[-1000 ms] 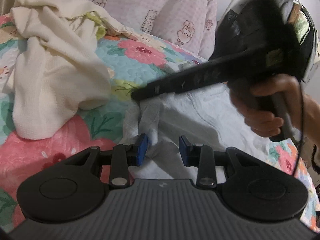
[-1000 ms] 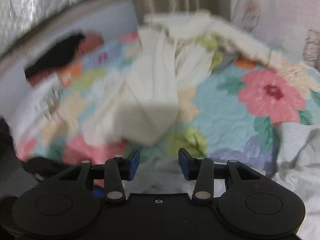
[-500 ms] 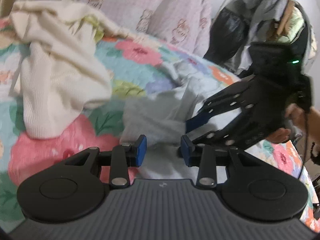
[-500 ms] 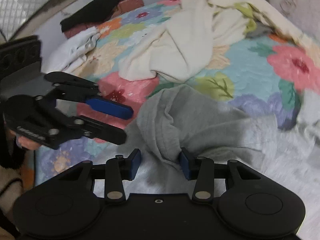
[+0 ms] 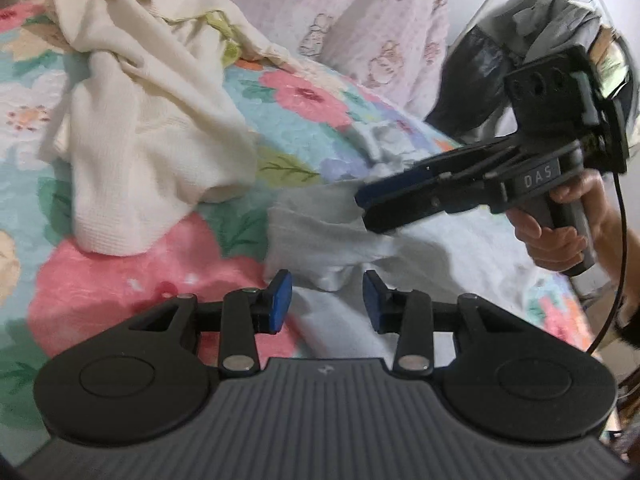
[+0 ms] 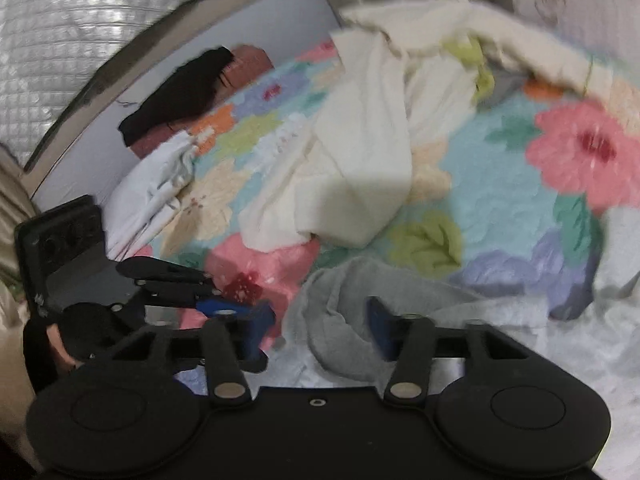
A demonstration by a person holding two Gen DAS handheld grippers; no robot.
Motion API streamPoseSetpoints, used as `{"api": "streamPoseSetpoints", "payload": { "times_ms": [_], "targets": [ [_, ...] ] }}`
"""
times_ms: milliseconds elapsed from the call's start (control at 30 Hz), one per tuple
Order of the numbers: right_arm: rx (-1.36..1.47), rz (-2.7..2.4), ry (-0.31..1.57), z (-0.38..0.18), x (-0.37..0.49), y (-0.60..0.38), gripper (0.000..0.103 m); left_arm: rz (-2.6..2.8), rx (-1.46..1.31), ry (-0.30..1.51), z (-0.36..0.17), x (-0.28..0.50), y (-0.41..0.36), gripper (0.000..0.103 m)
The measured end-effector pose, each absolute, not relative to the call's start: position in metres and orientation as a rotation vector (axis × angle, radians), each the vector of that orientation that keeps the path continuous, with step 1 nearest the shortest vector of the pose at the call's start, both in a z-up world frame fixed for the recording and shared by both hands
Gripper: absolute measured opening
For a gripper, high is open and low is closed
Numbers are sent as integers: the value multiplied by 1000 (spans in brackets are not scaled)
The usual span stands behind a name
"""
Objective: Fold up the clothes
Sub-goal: 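Grasp the folded sweatshirt end with the right gripper and lift it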
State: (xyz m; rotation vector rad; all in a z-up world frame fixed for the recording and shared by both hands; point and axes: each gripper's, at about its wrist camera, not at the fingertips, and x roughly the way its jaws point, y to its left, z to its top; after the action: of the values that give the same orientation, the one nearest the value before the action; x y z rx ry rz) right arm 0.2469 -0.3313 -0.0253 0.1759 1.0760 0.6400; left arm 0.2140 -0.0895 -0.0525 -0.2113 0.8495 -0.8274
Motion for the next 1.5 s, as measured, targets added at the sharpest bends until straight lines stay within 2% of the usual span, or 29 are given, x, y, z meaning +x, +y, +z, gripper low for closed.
{"api": "streamPoseSetpoints", "payload": {
  "times_ms": [100,167,267,300,333,367,500,567,667,733,800,833,900,1033,1133,1167,1267,1333,1433,1500],
  "targets": [
    [170,669,1191,-50,253,-320,71,-799,-253,874,-55,219,-82,38],
    [182,682,1164,-52,250,-317,71,-787,-300,887,-57,221,-73,41],
    [274,695,1126,-52,249,-322,63,-772,-340,876,-56,225,-62,41],
    [303,700,1113,-52,249,-325,56,-769,-349,873,-55,226,-60,41],
    [331,704,1100,-51,248,-327,43,-767,-358,870,-55,227,-58,41],
    [364,725,1081,-49,247,-330,36,-765,-368,869,-55,228,-56,41],
    [411,806,1017,-37,237,-335,23,-754,-392,871,-54,229,-51,41],
    [287,812,1048,-31,231,-323,23,-746,-392,870,-53,230,-50,41],
    [31,795,1121,-29,217,-294,29,-739,-398,872,-53,230,-49,41],
    [-93,767,1113,-29,207,-275,40,-737,-398,872,-53,230,-48,41],
    [-117,722,1100,-32,206,-264,40,-733,-401,872,-53,230,-48,41],
    [-101,696,1089,-33,208,-263,33,-729,-403,871,-53,230,-48,41],
    [-59,652,1045,-31,214,-266,26,-715,-405,870,-54,230,-47,41],
    [159,597,830,-1,224,-295,22,-693,-410,863,-54,230,-41,41],
    [420,602,740,14,239,-326,22,-680,-423,862,-54,233,-37,41],
    [406,575,730,19,242,-329,22,-680,-430,864,-55,234,-36,41],
    [264,459,747,26,245,-323,25,-691,-426,862,-55,233,-38,41],
    [212,350,791,21,241,-328,33,-718,-415,852,-53,231,-41,41],
    [251,268,808,5,224,-354,39,-779,-406,827,-49,227,-47,41],
    [333,238,806,-8,207,-376,43,-821,-393,809,-46,224,-53,49]
  ]
}}
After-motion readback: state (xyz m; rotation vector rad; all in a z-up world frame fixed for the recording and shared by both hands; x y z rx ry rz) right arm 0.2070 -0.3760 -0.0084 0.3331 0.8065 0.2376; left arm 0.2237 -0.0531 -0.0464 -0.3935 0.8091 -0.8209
